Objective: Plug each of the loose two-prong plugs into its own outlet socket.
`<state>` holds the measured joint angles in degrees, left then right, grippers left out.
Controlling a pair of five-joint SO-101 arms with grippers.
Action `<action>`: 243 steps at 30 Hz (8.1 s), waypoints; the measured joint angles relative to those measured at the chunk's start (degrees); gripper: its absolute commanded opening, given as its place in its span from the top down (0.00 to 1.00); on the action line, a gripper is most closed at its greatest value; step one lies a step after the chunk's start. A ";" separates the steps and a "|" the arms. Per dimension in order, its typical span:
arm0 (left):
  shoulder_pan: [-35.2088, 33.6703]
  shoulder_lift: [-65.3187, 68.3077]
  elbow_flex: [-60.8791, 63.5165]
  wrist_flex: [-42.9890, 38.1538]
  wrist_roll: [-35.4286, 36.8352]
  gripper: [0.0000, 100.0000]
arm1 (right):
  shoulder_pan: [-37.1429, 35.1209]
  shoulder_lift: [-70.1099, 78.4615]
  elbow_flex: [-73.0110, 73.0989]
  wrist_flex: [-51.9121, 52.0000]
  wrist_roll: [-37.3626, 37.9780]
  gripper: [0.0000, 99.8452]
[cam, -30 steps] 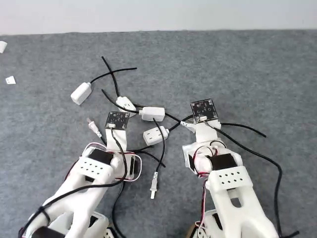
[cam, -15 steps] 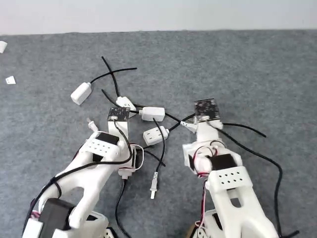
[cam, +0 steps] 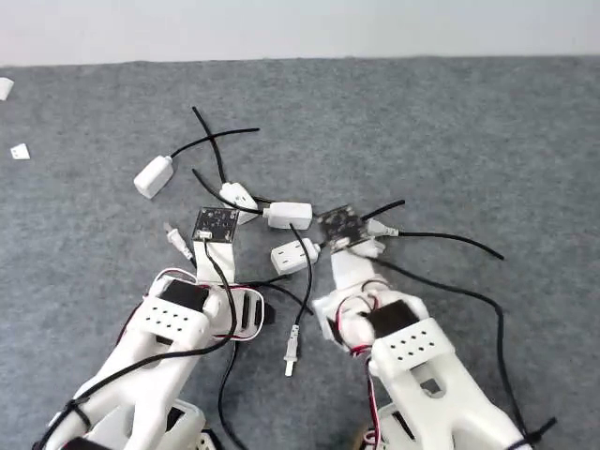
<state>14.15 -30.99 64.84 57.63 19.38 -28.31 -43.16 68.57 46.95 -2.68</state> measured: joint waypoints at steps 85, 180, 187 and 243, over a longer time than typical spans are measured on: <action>-18.37 19.96 -14.59 -4.04 2.29 0.68 | 12.84 -13.45 2.55 3.69 5.27 0.99; -18.37 20.31 -14.59 -4.04 -1.58 0.68 | 22.86 28.22 -14.95 -2.11 -2.99 0.99; -18.02 20.31 -14.59 -3.43 -1.67 0.68 | 22.86 28.22 -14.95 -2.11 -2.73 0.99; -6.86 20.22 -14.68 4.40 -2.73 0.68 | 22.68 28.57 -19.43 5.45 1.58 0.99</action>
<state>7.30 -10.77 50.15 62.02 16.66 -5.63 -14.59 49.14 52.40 -1.10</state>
